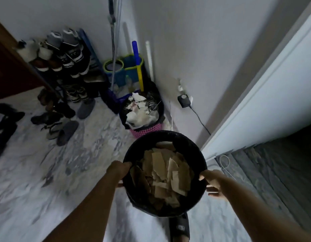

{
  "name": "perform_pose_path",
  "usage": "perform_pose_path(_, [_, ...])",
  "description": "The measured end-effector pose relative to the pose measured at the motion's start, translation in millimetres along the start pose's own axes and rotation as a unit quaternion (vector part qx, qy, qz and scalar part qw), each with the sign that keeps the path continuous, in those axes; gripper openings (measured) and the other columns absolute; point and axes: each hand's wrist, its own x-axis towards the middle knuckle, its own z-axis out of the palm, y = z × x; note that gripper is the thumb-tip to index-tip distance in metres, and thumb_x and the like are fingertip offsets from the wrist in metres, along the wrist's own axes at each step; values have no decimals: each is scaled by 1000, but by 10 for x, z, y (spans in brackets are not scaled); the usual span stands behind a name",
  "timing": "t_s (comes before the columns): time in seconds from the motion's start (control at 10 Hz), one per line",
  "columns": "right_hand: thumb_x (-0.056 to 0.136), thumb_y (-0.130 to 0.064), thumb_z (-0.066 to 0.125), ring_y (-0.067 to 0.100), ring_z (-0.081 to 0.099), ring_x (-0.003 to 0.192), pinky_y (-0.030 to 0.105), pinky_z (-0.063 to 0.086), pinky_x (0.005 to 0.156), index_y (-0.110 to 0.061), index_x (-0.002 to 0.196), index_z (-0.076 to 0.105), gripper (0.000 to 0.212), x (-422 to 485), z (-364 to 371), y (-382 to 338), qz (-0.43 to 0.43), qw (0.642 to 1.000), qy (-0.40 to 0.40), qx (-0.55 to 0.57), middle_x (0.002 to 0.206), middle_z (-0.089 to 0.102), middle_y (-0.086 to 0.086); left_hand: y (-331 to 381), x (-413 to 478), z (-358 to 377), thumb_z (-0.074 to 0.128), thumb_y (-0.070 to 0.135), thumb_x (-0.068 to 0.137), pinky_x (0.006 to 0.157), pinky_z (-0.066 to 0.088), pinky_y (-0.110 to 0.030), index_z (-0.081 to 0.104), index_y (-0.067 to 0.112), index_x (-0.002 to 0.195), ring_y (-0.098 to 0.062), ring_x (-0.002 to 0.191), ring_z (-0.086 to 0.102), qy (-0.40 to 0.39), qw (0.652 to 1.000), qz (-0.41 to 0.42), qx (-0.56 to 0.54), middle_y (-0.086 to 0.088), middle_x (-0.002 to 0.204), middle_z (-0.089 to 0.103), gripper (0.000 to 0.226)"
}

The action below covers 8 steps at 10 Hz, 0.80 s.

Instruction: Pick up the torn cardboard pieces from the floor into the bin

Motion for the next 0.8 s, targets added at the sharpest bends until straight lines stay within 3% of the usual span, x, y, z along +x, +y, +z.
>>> perform_pose_path(0.1, [86, -2, 55, 23, 62, 84, 36, 49, 83, -5, 96, 61, 12, 893, 71, -284, 3, 1000, -7, -17, 98, 66, 12, 144, 846, 294, 64, 26, 88, 84, 58, -47, 59, 0, 109, -34, 96, 63, 10, 1000, -17, 9, -19, 106, 64, 34])
perform_pose_path(0.2, [89, -8, 56, 25, 65, 89, 40, 47, 90, -5, 106, 61, 18, 1576, 180, -445, 5, 1000, -20, -13, 103, 65, 10, 209, 1476, 545, 66, 28, 87, 83, 58, -46, 58, 0, 116, -33, 96, 62, 2, 999, -30, 10, -18, 107, 62, 41])
perform_pose_path(0.3, [91, -17, 61, 31, 64, 100, 41, 49, 90, -7, 121, 55, 32, 2059, 284, -555, 12, 1000, -27, 3, 114, 62, 13, 256, 1942, 761, 71, 37, 81, 75, 59, -41, 53, 2, 127, -30, 97, 62, -9, 999, -32, 6, -15, 114, 61, 60])
perform_pose_path(0.4, [89, -24, 65, 34, 58, 111, 40, 49, 87, -7, 130, 50, 47, 2391, 363, -617, 24, 999, -24, 12, 125, 57, 14, 278, 2208, 956, 70, 40, 83, 77, 58, -37, 48, -3, 134, -30, 98, 62, -19, 1000, -22, 8, -17, 118, 61, 70])
perform_pose_path(0.6, [88, -31, 66, 32, 53, 118, 43, 49, 91, -12, 140, 45, 59, 2586, 499, -538, 12, 999, -40, -19, 134, 53, 11, 137, 2340, 1130, 69, 41, 84, 85, 55, -36, 50, 2, 136, -30, 99, 60, -15, 999, -41, -31, -17, 125, 60, 68])
perform_pose_path(0.7, [88, -30, 65, 31, 52, 112, 39, 47, 85, -13, 142, 42, 62, 2450, 531, -495, -43, 996, -14, -82, 130, 54, 11, 142, 2221, 1085, 72, 47, 73, 93, 54, -43, 57, 13, 126, -31, 102, 63, -16, 999, 5, -43, -12, 118, 64, 64])
perform_pose_path(0.8, [89, -28, 64, 28, 54, 110, 31, 42, 85, -17, 143, 45, 59, 2075, 446, -500, -136, 976, 3, -171, 132, 57, 11, 170, 1923, 1034, 69, 40, 81, 99, 50, -48, 56, 14, 128, -33, 109, 61, -16, 997, 70, -1, -10, 113, 61, 55])
